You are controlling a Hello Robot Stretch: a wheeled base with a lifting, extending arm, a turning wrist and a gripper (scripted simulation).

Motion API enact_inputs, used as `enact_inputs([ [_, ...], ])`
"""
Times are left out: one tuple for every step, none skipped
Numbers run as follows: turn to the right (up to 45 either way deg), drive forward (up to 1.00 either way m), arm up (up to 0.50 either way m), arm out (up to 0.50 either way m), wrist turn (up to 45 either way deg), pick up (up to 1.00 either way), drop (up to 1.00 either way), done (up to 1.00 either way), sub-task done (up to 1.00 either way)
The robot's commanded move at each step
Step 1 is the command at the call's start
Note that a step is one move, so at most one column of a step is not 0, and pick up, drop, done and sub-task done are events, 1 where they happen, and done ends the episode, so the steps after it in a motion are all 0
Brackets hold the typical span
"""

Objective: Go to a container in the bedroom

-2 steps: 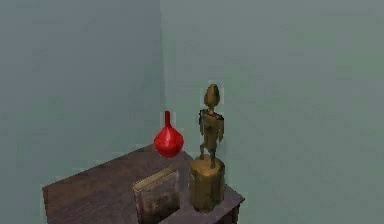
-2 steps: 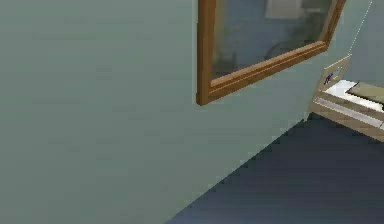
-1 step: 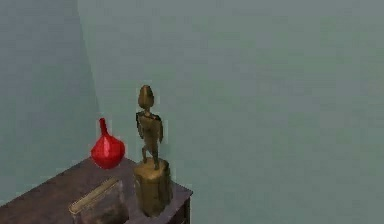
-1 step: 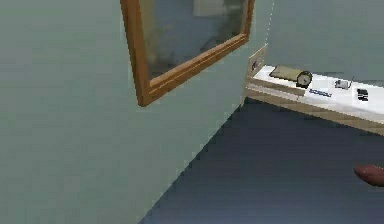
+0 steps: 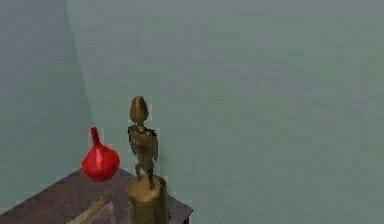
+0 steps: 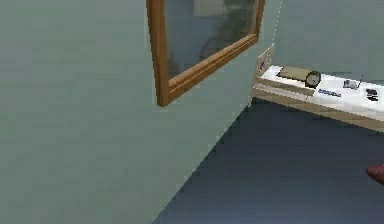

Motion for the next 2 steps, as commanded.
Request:
enact_inputs([
  [-27.0,0.00,0.00,0.00,0.0,0.00,0.00,0.00,0.00],
  [0.0,0.00,0.00,0.00,0.0,0.00,0.00,1.00,0.00],
])
